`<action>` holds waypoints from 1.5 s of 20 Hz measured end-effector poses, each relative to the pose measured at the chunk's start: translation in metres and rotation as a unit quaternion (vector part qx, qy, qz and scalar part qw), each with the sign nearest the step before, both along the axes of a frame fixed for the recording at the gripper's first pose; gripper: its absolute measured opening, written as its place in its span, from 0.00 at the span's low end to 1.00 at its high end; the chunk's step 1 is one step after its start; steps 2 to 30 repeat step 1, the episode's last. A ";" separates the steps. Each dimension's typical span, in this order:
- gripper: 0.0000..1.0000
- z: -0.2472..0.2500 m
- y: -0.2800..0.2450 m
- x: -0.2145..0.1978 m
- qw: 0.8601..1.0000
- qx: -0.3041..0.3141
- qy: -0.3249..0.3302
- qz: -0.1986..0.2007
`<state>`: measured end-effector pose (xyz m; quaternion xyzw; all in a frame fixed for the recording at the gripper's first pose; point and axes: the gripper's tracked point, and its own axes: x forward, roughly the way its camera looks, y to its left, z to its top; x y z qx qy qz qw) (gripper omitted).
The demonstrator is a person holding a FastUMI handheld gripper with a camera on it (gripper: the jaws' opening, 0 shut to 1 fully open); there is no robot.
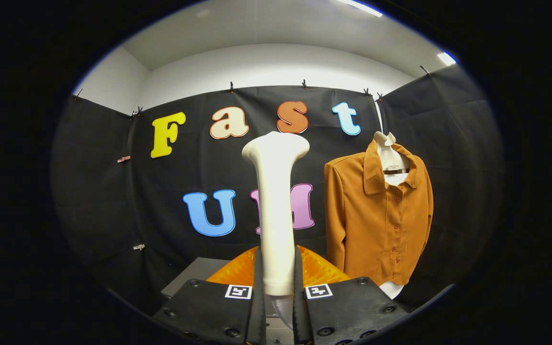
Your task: Iron the clothes twice with a garment steamer, once on the left side and once on the right side.
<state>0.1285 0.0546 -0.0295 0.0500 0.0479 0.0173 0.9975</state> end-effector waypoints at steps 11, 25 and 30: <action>0.25 0.000 0.000 0.001 1.000 0.000 0.000 0.000; 0.25 0.000 0.000 0.001 1.000 0.000 0.000 0.000; 0.25 0.000 0.000 0.001 1.000 0.000 0.000 0.000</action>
